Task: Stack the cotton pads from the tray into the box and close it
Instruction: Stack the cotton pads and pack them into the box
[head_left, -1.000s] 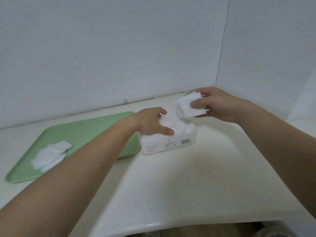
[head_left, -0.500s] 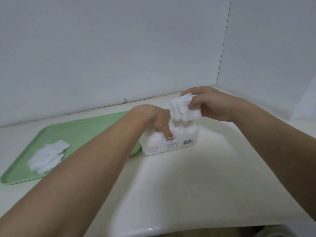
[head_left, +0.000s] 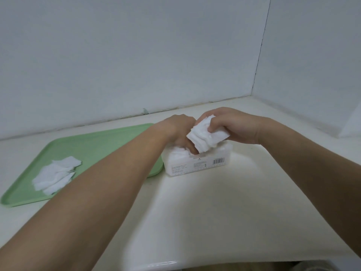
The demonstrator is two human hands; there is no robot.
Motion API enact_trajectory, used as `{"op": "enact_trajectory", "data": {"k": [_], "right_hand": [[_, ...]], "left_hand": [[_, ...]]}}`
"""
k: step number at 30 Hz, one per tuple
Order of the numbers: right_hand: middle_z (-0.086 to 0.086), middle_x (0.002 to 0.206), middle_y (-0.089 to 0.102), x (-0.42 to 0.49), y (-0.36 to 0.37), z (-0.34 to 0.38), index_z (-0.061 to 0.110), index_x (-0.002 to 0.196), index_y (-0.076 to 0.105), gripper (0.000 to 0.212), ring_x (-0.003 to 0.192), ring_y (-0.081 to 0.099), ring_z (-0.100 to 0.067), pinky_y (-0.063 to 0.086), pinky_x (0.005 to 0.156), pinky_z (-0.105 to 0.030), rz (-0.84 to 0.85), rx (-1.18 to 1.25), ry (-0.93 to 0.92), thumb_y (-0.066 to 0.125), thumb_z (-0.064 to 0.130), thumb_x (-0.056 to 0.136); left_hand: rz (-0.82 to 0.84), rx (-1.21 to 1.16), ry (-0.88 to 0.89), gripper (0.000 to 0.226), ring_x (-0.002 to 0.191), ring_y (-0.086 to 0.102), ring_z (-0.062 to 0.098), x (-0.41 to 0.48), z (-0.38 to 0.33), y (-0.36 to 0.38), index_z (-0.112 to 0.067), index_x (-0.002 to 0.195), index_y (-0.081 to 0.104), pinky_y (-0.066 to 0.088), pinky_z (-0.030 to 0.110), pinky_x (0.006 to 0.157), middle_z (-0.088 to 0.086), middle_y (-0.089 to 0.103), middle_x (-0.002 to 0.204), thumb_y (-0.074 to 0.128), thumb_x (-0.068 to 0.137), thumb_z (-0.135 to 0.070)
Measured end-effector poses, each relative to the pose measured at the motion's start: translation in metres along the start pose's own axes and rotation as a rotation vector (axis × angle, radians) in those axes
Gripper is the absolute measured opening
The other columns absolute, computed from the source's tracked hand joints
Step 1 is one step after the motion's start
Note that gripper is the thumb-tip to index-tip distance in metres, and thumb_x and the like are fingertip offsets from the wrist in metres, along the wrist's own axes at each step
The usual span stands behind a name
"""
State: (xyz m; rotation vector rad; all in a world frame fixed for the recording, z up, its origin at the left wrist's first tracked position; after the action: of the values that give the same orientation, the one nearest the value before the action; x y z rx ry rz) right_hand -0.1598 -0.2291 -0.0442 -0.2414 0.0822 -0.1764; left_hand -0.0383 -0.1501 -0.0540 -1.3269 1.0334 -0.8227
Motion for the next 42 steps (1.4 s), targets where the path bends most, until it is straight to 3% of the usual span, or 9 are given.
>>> {"op": "enact_trajectory", "data": {"k": [4,11,14,17,23,27,32,37,42], "right_hand": [[-0.001,0.107,0.066,-0.001,-0.001,0.003,0.024,0.106,0.067,0.028,0.091,0.063,-0.009,0.052,0.073,-0.021,-0.125,-0.313,-0.107,0.066,0.004,0.087],[0.019,0.087,0.061,-0.008,0.015,0.004,0.028,0.090,0.059,0.035,0.073,0.053,0.002,0.039,0.059,-0.012,-0.278,-0.634,-0.267,0.082,0.012,0.070],[0.016,0.089,0.063,-0.011,0.021,0.002,0.028,0.090,0.058,0.032,0.076,0.054,-0.002,0.042,0.060,-0.020,-0.265,-0.736,-0.300,0.078,0.012,0.070],[0.012,0.090,0.064,-0.011,0.025,0.002,0.030,0.090,0.057,0.031,0.079,0.055,-0.008,0.045,0.067,-0.031,-0.209,-0.906,-0.250,0.076,0.015,0.071],[0.013,0.081,0.053,0.000,0.031,0.017,0.030,0.104,0.065,0.026,0.082,0.053,-0.013,0.038,0.058,-0.026,-0.015,-1.227,-0.028,0.075,0.023,0.081],[-0.001,0.091,0.063,0.015,0.037,0.021,0.021,0.104,0.067,0.030,0.086,0.066,-0.025,0.052,0.063,-0.032,0.036,-1.429,0.107,0.077,0.023,0.076],[-0.003,0.093,0.069,0.023,0.038,0.024,0.015,0.105,0.064,0.036,0.082,0.070,-0.024,0.055,0.067,-0.033,0.083,-1.390,0.190,0.080,0.029,0.076],[-0.002,0.100,0.069,0.007,0.027,0.033,0.011,0.113,0.062,0.024,0.082,0.071,-0.019,0.055,0.066,-0.025,0.158,-1.159,0.265,0.061,0.015,0.090],[0.006,0.095,0.067,0.006,0.029,0.034,0.017,0.111,0.069,0.023,0.076,0.073,-0.020,0.060,0.080,-0.038,0.121,-1.138,0.154,0.068,0.018,0.089]], "left_hand": [[-0.012,-0.074,-0.006,0.040,0.079,0.064,0.016,0.000,0.004,-0.001,-0.028,0.089,0.059,0.053,0.032,0.070,-0.007,0.067,0.084,0.085,0.065,-0.048],[0.014,0.029,0.029,0.040,0.070,0.059,0.022,0.001,0.003,-0.001,-0.015,0.091,0.062,0.054,0.039,0.070,0.000,0.064,0.076,0.074,0.069,-0.046],[-0.007,0.053,0.043,0.025,0.075,0.061,0.025,0.002,0.004,-0.001,-0.014,0.093,0.063,0.055,0.041,0.076,0.001,0.066,0.080,0.070,0.079,-0.034],[-0.014,0.079,0.052,0.013,0.074,0.059,0.025,0.001,0.002,-0.001,-0.016,0.084,0.061,0.050,0.036,0.070,0.000,0.065,0.078,0.068,0.081,-0.027],[-0.001,0.060,0.036,0.030,0.064,0.054,0.014,0.003,0.003,-0.002,-0.030,0.069,0.048,0.045,0.031,0.065,-0.010,0.057,0.068,0.075,0.079,-0.037],[0.008,0.011,0.000,0.026,0.068,0.060,0.019,0.003,0.003,0.000,-0.025,0.079,0.064,0.051,0.035,0.070,-0.008,0.065,0.073,0.080,0.073,-0.044],[0.032,-0.056,0.003,0.020,0.087,0.066,0.021,-0.002,0.003,-0.001,-0.035,0.074,0.060,0.055,0.037,0.087,-0.009,0.069,0.086,0.080,0.075,-0.033],[0.002,-0.023,-0.004,0.035,0.071,0.054,0.010,-0.002,0.003,-0.004,-0.040,0.074,0.046,0.043,0.030,0.071,-0.016,0.057,0.078,0.081,0.070,-0.037],[0.018,-0.004,0.011,0.035,0.081,0.058,0.019,-0.004,0.002,-0.002,-0.043,0.078,0.048,0.044,0.030,0.073,-0.019,0.056,0.080,0.082,0.071,-0.041]]}}
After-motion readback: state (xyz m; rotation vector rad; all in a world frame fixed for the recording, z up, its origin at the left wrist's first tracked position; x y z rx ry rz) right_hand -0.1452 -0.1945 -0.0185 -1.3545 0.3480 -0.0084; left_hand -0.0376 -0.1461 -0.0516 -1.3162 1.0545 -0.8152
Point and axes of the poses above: each hand's wrist, its own x-axis towards the middle knuckle, its own y-axis out of the palm, z = x × y, the point moved 4 cm from there along x, towards the middle knuckle
